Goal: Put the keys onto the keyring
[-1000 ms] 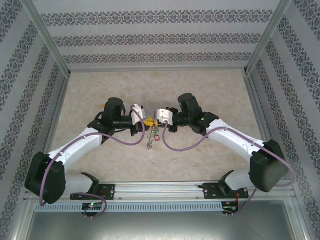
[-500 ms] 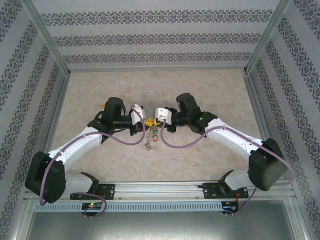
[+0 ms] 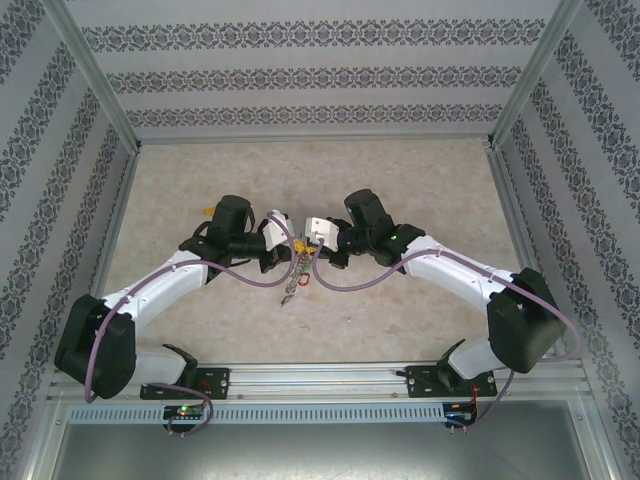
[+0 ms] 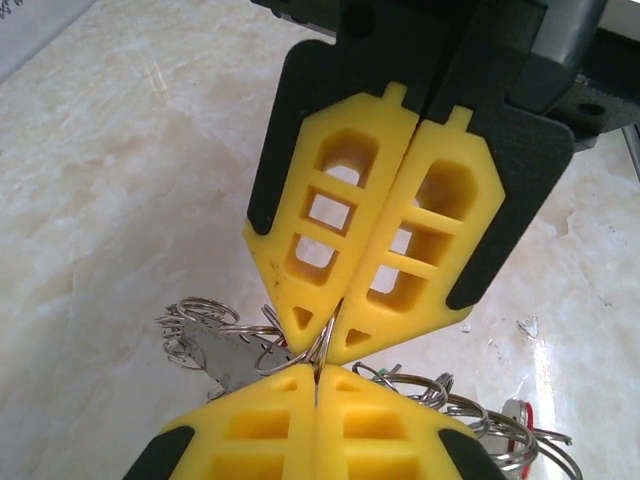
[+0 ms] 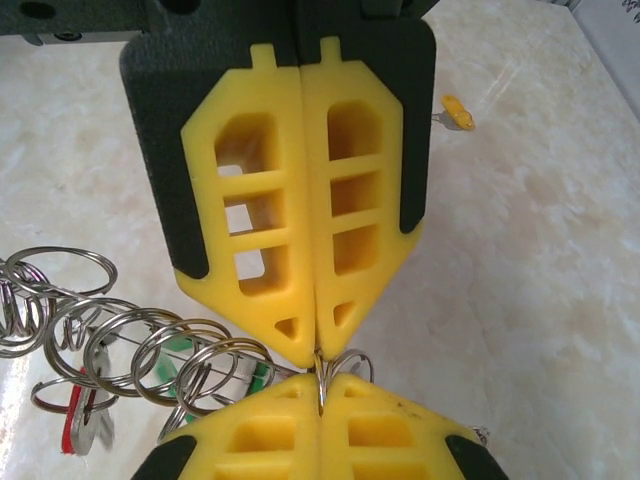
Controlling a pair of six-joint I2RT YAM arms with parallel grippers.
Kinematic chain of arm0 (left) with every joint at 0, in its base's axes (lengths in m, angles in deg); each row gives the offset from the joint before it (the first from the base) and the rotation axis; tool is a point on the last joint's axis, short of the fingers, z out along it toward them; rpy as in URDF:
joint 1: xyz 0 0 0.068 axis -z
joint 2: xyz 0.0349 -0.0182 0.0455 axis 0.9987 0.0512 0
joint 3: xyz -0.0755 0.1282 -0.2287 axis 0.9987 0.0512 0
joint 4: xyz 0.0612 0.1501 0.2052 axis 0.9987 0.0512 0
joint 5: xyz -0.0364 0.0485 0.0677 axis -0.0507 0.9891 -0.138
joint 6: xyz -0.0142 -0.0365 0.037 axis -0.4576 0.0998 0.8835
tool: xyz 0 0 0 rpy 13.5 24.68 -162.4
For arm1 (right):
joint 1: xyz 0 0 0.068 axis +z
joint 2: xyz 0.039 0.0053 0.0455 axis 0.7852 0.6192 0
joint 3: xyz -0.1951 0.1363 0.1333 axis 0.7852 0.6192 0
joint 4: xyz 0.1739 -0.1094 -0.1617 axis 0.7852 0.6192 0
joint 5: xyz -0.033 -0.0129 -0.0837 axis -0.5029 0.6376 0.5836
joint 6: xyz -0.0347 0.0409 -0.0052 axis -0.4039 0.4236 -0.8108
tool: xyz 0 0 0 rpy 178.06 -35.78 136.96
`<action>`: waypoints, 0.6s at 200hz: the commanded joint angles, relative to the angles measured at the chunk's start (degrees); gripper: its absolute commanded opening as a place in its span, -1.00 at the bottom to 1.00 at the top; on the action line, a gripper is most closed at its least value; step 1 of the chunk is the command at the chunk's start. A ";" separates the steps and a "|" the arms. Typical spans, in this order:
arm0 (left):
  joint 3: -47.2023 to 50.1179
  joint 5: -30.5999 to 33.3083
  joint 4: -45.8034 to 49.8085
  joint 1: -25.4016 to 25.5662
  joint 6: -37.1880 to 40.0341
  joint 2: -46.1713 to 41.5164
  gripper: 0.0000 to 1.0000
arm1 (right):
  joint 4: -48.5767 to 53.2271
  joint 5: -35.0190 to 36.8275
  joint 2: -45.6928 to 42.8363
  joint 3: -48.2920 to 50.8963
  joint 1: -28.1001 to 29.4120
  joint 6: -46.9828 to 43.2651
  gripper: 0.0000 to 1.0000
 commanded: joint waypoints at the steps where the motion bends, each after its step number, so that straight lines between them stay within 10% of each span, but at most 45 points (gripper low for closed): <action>1: -0.41 -1.53 -0.26 0.90 0.99 0.76 -1.00 | -9.23 -4.87 -0.62 -0.83 1.90 0.65 -0.84; 44: 2.94 2.63 -6.35 0.87 -3.73 0.47 -1.00 | -8.39 -4.94 -2.81 4.13 -0.25 -1.24 -0.42; 120: 4.86 0.25 -9.16 0.82 -3.14 1.05 -1.00 | -7.56 -5.84 -8.28 10.18 -5.14 -1.28 -0.31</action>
